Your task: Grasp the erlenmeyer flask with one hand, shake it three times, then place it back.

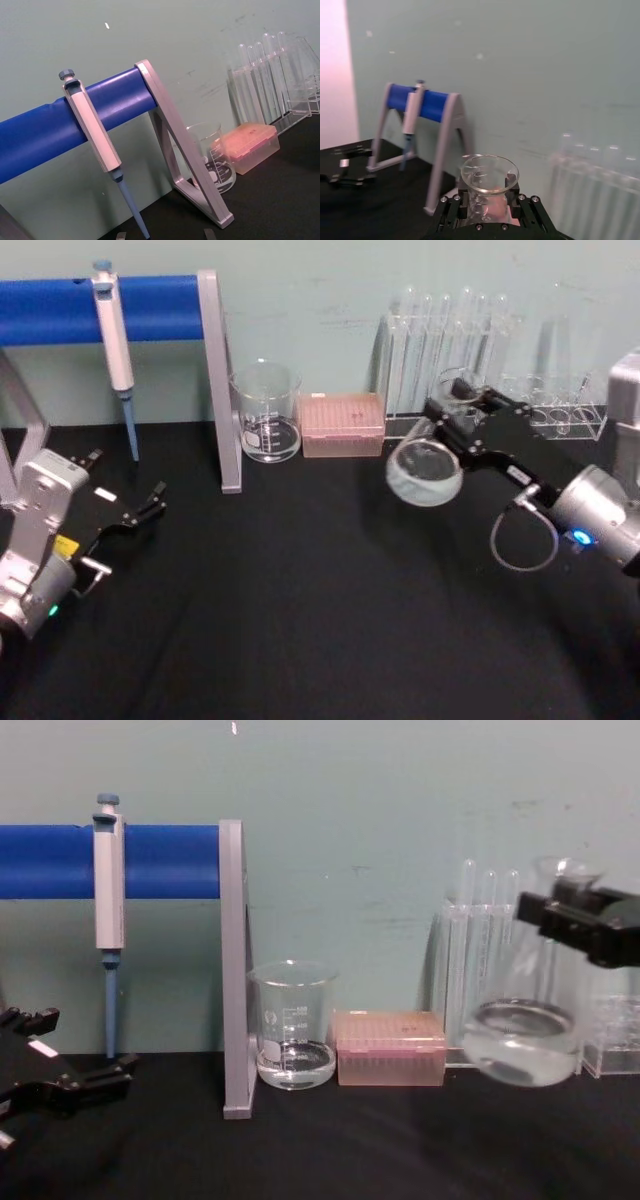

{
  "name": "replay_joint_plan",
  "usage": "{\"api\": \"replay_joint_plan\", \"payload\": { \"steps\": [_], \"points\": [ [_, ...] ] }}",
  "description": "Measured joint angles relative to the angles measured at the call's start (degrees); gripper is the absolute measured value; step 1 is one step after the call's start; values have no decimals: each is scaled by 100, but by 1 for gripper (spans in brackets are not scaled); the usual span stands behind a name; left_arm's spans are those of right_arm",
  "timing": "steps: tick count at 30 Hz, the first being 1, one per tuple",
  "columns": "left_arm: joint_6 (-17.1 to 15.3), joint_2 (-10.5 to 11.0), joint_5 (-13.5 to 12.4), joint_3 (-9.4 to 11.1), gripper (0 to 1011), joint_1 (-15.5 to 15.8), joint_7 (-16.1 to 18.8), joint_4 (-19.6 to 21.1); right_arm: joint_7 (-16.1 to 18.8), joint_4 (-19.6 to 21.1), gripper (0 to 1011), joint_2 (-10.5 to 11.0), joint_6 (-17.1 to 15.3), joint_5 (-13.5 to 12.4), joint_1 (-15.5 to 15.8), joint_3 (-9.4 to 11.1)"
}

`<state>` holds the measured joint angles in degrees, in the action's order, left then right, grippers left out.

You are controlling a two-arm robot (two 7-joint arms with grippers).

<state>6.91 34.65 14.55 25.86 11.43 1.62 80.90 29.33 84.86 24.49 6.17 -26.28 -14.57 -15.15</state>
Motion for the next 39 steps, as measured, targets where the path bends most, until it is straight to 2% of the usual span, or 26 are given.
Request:
{"api": "replay_joint_plan", "payload": {
  "steps": [1, 8, 15, 33, 39],
  "points": [
    [0, 0, -1, 0, 1001, 1, 0, 0, 0, 0, 456, 0, 0, 0, 0, 0],
    [0, 0, 0, 0, 1001, 0, 0, 0, 465, -251, 457, -110, 1, -150, -332, -437],
    [0, 0, 0, 0, 1001, 0, 0, 0, 629, -422, 457, -159, 5, -260, -514, -659],
    [0, 0, 0, 0, 1001, 0, 0, 0, 653, -528, 456, -86, 24, -423, -637, -894],
    [0, 0, 0, 0, 1001, 0, 0, 0, 778, -597, 457, -35, 66, -465, -665, -967]
  ]
}}
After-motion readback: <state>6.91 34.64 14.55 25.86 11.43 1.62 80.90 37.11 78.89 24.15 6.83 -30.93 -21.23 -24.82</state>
